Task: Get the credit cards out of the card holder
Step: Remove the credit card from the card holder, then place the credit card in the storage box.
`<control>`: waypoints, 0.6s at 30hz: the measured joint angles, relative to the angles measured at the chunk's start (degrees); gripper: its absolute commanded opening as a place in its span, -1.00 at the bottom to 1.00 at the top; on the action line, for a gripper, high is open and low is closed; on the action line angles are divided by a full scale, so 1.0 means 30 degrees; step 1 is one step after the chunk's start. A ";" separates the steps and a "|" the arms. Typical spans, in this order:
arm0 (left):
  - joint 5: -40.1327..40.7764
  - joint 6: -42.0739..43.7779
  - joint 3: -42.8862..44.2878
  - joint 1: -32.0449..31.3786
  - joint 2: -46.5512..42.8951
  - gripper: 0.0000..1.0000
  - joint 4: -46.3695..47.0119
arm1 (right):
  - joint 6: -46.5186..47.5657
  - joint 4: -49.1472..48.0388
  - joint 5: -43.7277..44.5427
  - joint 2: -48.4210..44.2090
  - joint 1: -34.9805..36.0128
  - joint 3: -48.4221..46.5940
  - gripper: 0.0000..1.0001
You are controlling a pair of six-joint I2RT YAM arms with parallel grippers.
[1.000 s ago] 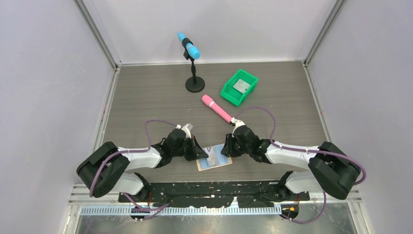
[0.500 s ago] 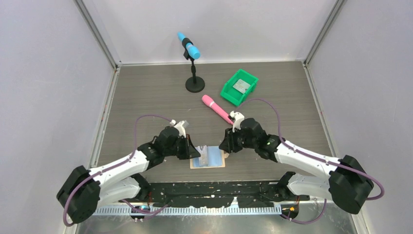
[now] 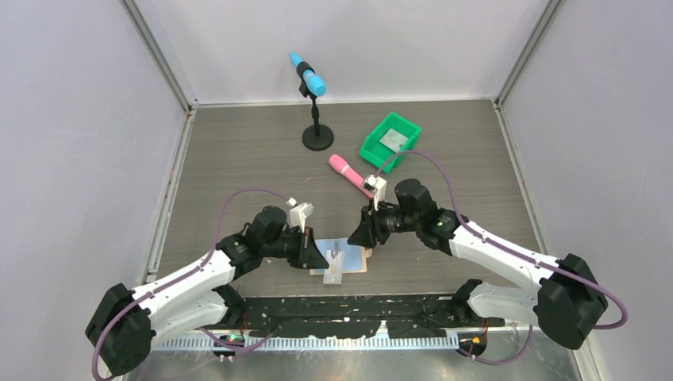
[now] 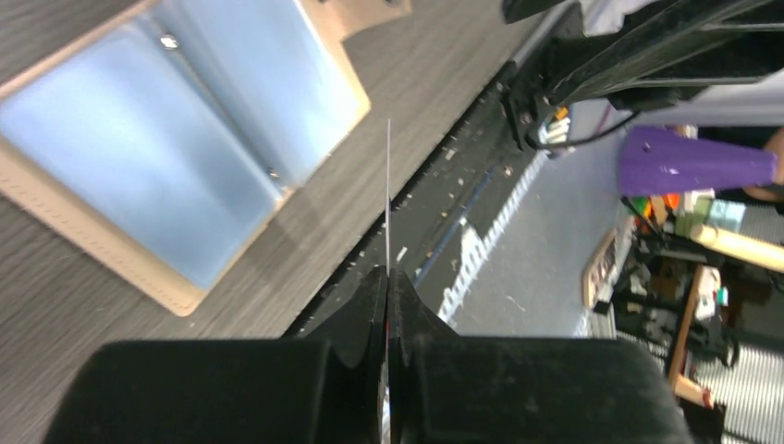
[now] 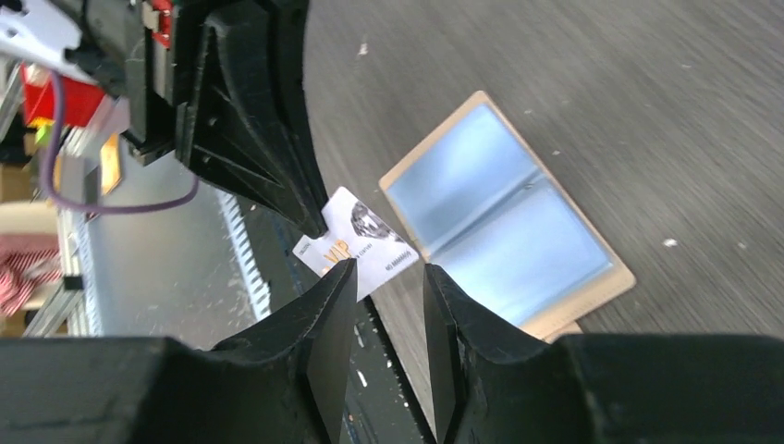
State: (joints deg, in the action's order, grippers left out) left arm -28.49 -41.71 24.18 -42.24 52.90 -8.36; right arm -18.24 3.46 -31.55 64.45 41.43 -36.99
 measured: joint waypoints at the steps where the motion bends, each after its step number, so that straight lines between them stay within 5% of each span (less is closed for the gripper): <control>1: -0.0525 0.0087 0.0000 0.0000 0.0022 -1.00 0.0073 | 0.0073 -0.0044 -0.0401 0.0073 0.0000 -0.0066 -0.18; 14: -0.4306 -0.0262 0.0000 0.0000 0.0925 -1.00 0.3228 | 0.0423 -0.0991 -0.5399 0.3213 0.0000 -0.0386 -0.12; 18: -0.4619 -0.0430 0.0000 0.0000 0.1042 -1.00 0.3606 | 0.0364 -0.1494 -0.6280 0.3286 0.0007 -0.0386 -0.37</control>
State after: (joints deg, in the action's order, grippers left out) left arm -42.35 -43.00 24.18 -42.24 56.03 2.46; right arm -17.15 -1.02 -50.39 74.30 41.45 -38.15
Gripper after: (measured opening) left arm 0.009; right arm 0.410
